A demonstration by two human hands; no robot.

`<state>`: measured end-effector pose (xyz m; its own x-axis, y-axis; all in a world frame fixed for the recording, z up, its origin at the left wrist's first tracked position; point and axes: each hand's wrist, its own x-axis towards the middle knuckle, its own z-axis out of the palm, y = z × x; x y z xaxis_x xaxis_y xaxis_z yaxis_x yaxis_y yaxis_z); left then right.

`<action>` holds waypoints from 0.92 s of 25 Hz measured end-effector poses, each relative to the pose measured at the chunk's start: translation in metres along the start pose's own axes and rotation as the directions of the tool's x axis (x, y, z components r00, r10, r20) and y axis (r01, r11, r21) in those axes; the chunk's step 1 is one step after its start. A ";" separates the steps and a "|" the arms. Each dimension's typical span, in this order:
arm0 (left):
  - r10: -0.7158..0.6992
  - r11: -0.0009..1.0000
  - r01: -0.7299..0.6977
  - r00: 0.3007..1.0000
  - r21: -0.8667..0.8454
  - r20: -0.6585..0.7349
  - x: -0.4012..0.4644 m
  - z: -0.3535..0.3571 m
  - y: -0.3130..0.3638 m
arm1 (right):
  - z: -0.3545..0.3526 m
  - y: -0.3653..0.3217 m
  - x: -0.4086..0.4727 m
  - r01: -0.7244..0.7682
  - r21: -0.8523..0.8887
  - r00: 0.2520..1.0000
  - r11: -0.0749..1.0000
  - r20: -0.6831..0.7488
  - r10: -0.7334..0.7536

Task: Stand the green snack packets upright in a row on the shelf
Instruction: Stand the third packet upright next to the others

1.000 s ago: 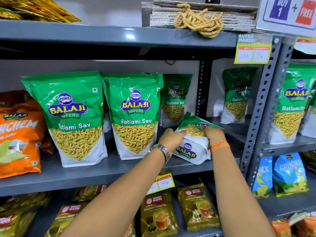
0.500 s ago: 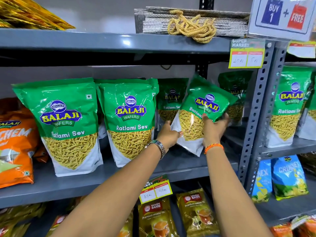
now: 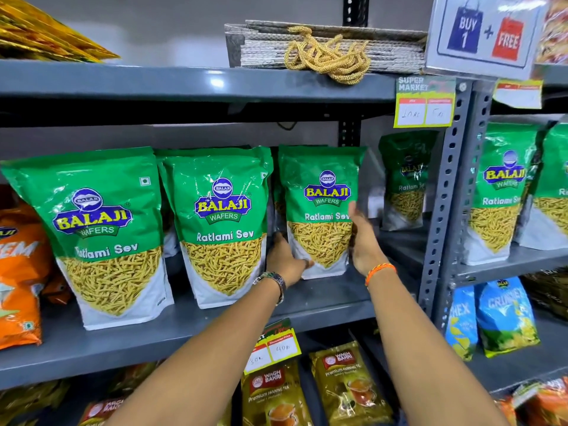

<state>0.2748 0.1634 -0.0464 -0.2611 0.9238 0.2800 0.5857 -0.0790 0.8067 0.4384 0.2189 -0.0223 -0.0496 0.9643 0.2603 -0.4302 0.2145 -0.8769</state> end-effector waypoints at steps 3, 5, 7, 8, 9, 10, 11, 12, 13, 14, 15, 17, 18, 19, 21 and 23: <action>0.012 0.999 -0.011 0.999 -0.036 0.046 0.001 0.002 -0.003 | 0.001 0.015 -0.004 -0.109 -0.006 0.994 0.994 -0.010 0.109; 0.047 0.998 -0.045 0.997 -0.035 0.056 -0.001 0.003 -0.007 | 0.004 0.020 -0.002 -0.113 -0.162 0.987 0.980 -0.129 0.093; 0.072 0.997 -0.071 0.997 -0.013 0.032 -0.004 0.001 -0.008 | 0.009 0.020 -0.002 -0.128 -0.290 0.972 0.948 -0.229 0.061; 0.077 0.997 -0.077 0.997 0.011 0.019 -0.006 0.001 -0.007 | 0.011 0.020 -0.003 -0.130 -0.332 0.967 0.934 -0.250 0.046; 0.082 0.996 -0.083 0.997 0.041 0.014 -0.009 0.000 -0.006 | 0.011 0.021 -0.005 -0.126 -0.359 0.965 0.925 -0.261 0.030; 0.086 0.993 -0.087 0.996 0.076 0.013 -0.012 0.000 -0.004 | 0.009 0.021 -0.008 -0.119 -0.392 0.964 0.912 -0.266 0.011; 0.090 0.989 -0.091 0.996 0.112 0.014 -0.017 -0.001 -0.003 | 0.007 0.022 -0.011 -0.113 -0.423 0.964 0.899 -0.265 -0.004; 0.103 0.984 -0.104 0.995 0.144 0.015 -0.023 -0.003 -0.001 | 0.004 0.023 -0.015 -0.110 -0.446 0.964 0.888 -0.264 -0.013; 0.123 0.978 -0.124 0.992 0.169 0.014 -0.030 -0.005 0.001 | 0.002 0.024 -0.018 -0.105 -0.451 0.964 0.886 -0.267 -0.022; 0.146 0.972 -0.145 0.989 0.186 0.010 -0.037 -0.006 0.001 | 0.001 0.024 -0.023 -0.102 -0.443 0.961 0.891 -0.276 -0.027; 0.172 0.967 -0.169 0.985 0.192 0.004 -0.043 -0.008 0.002 | -0.001 0.024 -0.027 -0.101 -0.427 0.957 0.899 -0.290 -0.031; 0.215 0.962 -0.210 0.976 0.173 -0.011 -0.054 -0.009 0.002 | -0.004 0.023 -0.037 -0.093 -0.403 0.953 0.910 -0.301 -0.036; 0.232 0.961 -0.227 0.973 0.157 -0.017 -0.058 -0.009 0.002 | -0.004 0.022 -0.041 -0.082 -0.398 0.955 0.914 -0.294 -0.043; 0.245 0.960 -0.241 0.969 0.142 -0.017 -0.061 -0.010 0.003 | -0.004 0.020 -0.044 -0.073 -0.398 0.957 0.915 -0.285 -0.047; 0.255 0.959 -0.253 0.967 0.128 -0.004 -0.063 -0.011 0.003 | -0.003 0.016 -0.050 -0.057 -0.416 0.960 0.907 -0.271 -0.064; 0.241 0.964 -0.242 0.970 0.114 0.020 -0.063 -0.013 0.003 | -0.001 0.015 -0.055 -0.029 -0.460 0.957 0.887 -0.270 -0.108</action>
<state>0.2833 0.1000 -0.0554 -0.0963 0.8848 0.4558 0.7149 -0.2571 0.6502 0.4359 0.1695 -0.0498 0.2419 0.9415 0.2348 0.0343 0.2335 -0.9717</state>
